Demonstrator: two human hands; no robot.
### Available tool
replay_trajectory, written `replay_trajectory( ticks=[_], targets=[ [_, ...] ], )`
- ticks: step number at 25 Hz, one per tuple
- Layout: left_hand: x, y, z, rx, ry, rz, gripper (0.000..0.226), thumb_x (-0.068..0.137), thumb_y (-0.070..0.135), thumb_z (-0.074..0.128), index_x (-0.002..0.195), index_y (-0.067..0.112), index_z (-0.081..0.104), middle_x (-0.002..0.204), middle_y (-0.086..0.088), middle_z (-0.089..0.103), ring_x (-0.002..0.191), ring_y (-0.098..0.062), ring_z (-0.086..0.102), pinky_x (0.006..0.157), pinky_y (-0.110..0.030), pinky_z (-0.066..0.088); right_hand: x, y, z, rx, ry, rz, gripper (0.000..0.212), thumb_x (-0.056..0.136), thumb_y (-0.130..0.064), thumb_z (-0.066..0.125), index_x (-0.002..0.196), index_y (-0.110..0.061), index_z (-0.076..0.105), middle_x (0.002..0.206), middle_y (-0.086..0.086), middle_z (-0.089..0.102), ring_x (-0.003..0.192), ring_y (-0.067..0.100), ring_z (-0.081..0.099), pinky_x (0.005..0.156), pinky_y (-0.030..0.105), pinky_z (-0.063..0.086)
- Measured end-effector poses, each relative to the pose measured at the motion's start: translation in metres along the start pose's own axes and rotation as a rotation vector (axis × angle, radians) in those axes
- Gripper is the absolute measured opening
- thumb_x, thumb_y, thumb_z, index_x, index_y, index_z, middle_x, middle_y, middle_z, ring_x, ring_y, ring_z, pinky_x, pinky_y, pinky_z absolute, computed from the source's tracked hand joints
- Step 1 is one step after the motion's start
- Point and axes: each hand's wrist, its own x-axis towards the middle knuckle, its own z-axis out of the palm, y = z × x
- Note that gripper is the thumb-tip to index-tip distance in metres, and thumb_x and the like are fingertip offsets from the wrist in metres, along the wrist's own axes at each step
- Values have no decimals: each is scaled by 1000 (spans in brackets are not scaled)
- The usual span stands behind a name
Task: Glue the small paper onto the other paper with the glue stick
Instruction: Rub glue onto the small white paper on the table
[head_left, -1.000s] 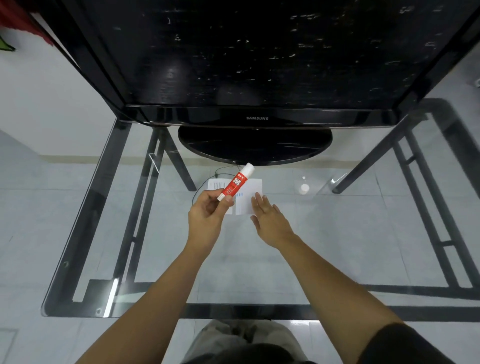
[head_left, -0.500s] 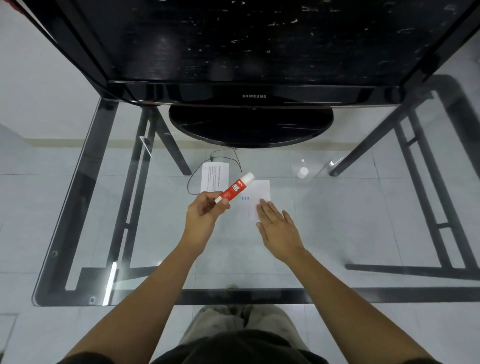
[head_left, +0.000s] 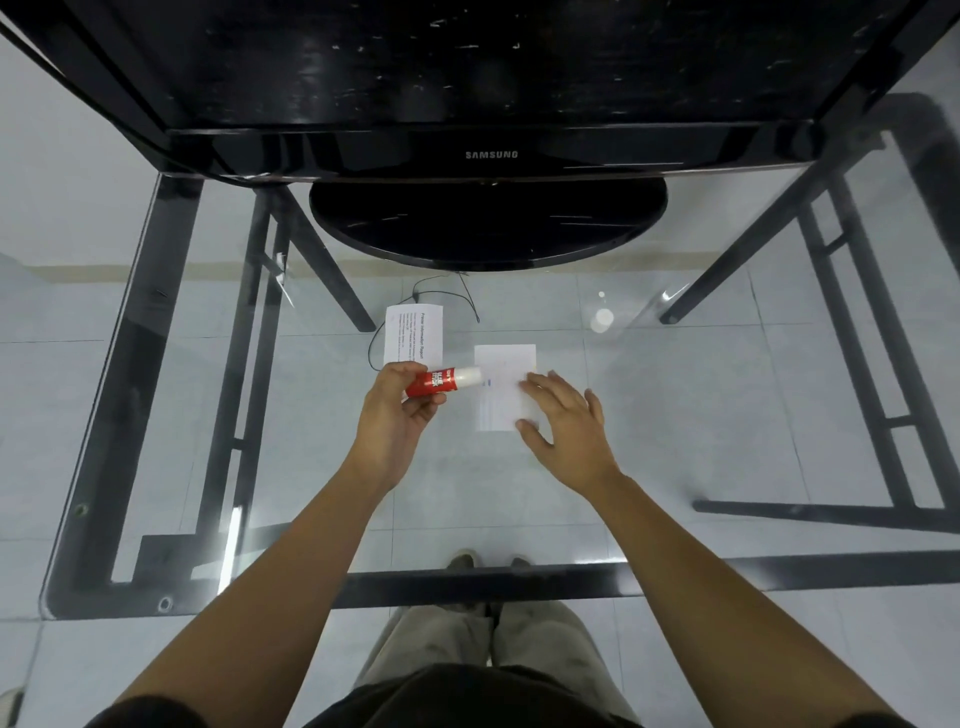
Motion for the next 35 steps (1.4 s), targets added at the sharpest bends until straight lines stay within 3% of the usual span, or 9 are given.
replay_trajectory(
  ticks=[3,5,8,12,16,24,27,32,35],
  targets=[
    [3,-4,2,374,-61,131,29,82,7,66,92,32,54,132,-10,50,91,-21,60,75,-22,52,1,2,1,47,5,-4,47,91,-34,53,135,-22,42,151,-3,30,140,13,22,113,45,5],
    [4,-6,3,548,-78,161,37,76,11,74,95,34,53,118,-4,60,99,-22,62,82,-29,52,2,4,2,56,-10,5,50,91,-36,52,137,-22,39,151,-3,29,140,14,21,113,45,5],
    [7,-7,4,721,-135,261,25,73,21,77,90,29,61,93,6,67,90,-16,64,79,-28,54,4,6,3,42,-18,10,56,91,-38,51,140,-19,33,152,-2,28,140,13,21,113,45,5],
    [4,-5,11,976,-272,460,24,76,22,75,92,28,58,89,28,60,89,4,58,69,-6,47,6,5,2,38,-19,9,57,91,-39,51,140,-18,32,152,-1,28,140,14,21,113,45,6],
    [3,-8,12,1205,-342,495,29,75,24,76,98,24,57,91,18,57,81,5,57,66,-3,45,5,5,2,43,-16,11,57,91,-38,51,140,-18,32,152,-1,28,140,14,22,113,46,6],
    [0,-5,17,1288,-337,589,24,76,20,75,94,15,60,86,10,59,68,6,56,64,0,40,5,5,2,43,-23,11,58,91,-38,51,141,-17,30,152,-1,27,140,14,20,114,46,5],
    [5,1,16,1264,-225,655,19,78,18,73,91,12,61,82,9,61,67,3,57,63,-1,41,5,7,2,32,-32,9,58,91,-38,50,141,-18,29,152,-1,26,140,14,20,114,46,5],
    [1,-4,11,1272,-393,522,25,74,21,77,92,16,61,86,9,60,71,-1,57,62,-6,45,6,7,4,26,-18,4,58,91,-40,50,141,-17,30,152,-1,28,140,15,21,114,46,6],
    [3,-3,12,1265,-303,527,28,75,20,76,97,16,59,90,10,57,69,-2,58,62,-3,45,6,7,4,24,-15,-2,57,91,-38,50,141,-17,30,152,-1,27,140,15,21,113,46,6]
  ],
)
